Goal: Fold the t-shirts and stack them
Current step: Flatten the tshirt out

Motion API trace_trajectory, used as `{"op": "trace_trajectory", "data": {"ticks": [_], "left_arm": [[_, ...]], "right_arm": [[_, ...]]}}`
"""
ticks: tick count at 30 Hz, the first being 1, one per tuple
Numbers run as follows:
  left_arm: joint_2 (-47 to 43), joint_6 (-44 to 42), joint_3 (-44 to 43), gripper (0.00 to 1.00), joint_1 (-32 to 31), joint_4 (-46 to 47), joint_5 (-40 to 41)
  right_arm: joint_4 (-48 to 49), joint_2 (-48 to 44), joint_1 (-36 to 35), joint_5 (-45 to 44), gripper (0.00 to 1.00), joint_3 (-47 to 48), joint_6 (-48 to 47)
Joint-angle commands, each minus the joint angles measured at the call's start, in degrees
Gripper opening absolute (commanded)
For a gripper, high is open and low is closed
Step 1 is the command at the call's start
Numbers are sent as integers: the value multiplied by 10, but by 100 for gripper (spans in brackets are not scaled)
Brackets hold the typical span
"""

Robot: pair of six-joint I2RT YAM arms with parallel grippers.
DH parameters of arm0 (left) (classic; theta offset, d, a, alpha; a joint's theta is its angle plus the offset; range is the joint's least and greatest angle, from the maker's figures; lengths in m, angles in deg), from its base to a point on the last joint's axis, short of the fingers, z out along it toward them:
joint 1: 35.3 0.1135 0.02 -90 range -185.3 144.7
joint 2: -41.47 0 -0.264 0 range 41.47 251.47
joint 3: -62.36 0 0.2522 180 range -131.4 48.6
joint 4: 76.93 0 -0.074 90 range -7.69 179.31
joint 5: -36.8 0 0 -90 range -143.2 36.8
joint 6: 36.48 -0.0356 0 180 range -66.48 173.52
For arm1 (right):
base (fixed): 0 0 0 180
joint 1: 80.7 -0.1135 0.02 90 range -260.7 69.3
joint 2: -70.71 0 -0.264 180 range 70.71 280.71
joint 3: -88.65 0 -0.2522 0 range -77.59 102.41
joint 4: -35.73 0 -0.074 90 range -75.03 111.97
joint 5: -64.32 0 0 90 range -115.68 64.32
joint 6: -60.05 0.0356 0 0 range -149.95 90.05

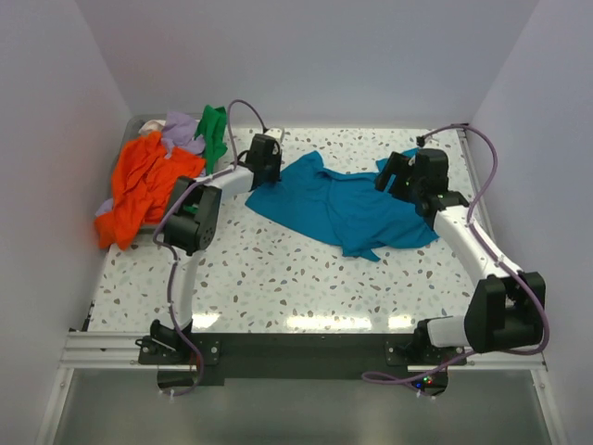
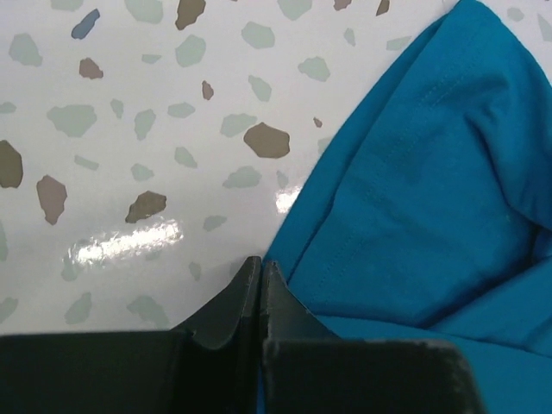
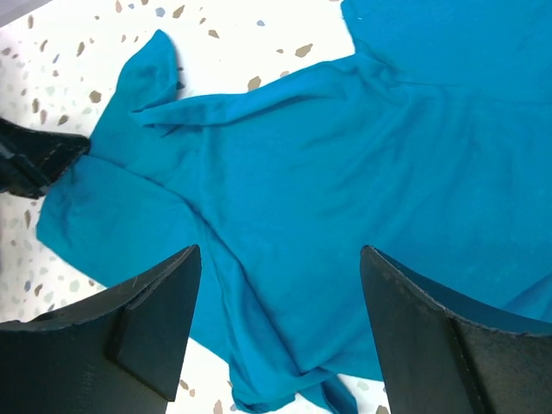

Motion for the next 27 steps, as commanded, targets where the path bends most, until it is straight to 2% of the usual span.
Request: {"op": "trace_trajectory", "data": {"ticks": [1,5,8,10,18,23,27], "left_arm": [[-70,-1,47,0,0,59,16],[-158,2,136,0,12,109,40],[-216,1,184,0,33,135,31],[-243,-5,206,0,50,135,24],[-309,16,278,0,118,168,-14],[-324,17,290,0,120,178,-29],[-319,15,291,0,121,176,-43]], "right_arm": [[10,-33,-1,39,78,-17,6],[-30,-34,-45,2,77,-30,5],[-52,-31,-113,-57,77,-47,10],[-46,-39,-121,-59,73,-83,26],[-84,-115,-132,-81,72,-187,57],[-50,-98,-133,-64,68,-217,67],[-7,-71,-135,-14,64,-229,77]]}}
